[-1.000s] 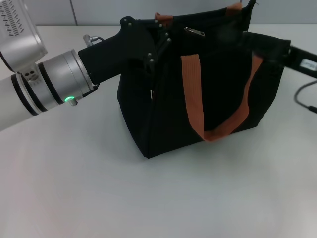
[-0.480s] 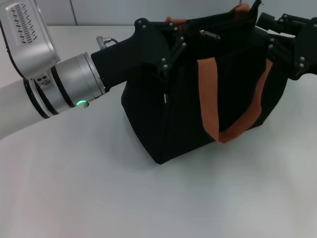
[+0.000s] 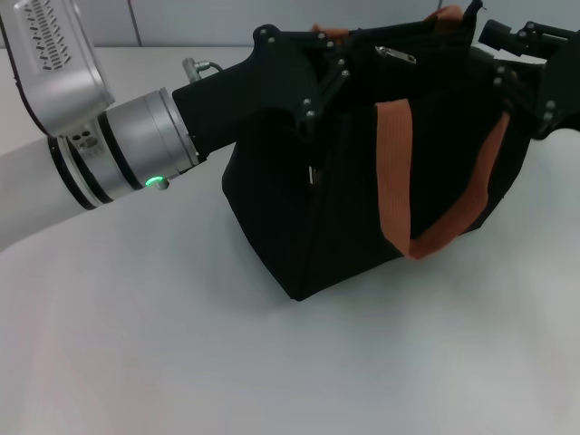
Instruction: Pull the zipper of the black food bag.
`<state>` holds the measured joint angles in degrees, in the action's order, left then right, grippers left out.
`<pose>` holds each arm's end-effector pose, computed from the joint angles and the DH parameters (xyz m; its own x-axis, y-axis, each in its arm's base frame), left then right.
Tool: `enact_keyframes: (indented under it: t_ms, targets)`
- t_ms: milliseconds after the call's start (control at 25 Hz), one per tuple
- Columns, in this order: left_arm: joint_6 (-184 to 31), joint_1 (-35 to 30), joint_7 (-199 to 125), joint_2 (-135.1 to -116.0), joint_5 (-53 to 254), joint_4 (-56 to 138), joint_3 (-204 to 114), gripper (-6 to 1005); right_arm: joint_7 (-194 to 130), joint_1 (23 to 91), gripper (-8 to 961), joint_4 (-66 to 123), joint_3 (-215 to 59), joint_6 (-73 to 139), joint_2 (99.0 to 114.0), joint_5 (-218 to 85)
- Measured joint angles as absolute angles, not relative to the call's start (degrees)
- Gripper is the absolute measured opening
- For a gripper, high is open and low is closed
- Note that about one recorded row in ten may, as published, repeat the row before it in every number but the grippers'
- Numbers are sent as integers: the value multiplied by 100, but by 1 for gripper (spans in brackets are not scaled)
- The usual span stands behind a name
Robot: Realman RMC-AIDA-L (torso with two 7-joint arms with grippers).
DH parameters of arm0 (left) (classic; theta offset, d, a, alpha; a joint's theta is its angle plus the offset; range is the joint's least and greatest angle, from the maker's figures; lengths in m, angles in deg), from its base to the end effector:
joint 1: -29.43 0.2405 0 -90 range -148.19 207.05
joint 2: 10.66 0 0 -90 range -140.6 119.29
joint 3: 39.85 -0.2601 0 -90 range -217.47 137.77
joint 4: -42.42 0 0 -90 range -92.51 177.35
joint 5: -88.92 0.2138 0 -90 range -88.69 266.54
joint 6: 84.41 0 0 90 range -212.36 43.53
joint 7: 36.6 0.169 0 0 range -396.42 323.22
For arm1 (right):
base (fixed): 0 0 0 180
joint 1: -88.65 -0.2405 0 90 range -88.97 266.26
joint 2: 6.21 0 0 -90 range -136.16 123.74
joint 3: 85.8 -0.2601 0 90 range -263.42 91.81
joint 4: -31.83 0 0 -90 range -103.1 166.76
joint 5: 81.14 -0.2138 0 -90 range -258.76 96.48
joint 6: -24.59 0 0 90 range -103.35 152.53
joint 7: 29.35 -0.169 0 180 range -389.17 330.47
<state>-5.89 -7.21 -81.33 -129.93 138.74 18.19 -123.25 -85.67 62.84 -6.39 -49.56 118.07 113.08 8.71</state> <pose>-0.1423 0.3703 -0.0652 0.6241 -0.1575 0.7653 0.1884 -0.9203 -0.3429 0.2388 0.3495 0.0370 0.6933 0.1630 -0.7020 -0.3058 -0.8155 -0.4914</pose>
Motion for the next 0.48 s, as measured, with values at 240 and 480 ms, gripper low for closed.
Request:
enact_keyframes:
  t_ms: [240,480]
  targets:
    - [-597,-872,-8087,-12991,13732,1785,-12587,29,-11424,6237,311,-899,-4907,11969,11194,931]
    - [-607,-942,-8031,-12992,13608,1693,-12768,29,-14007,6059,313,-857,-5038,12874,10909,977]
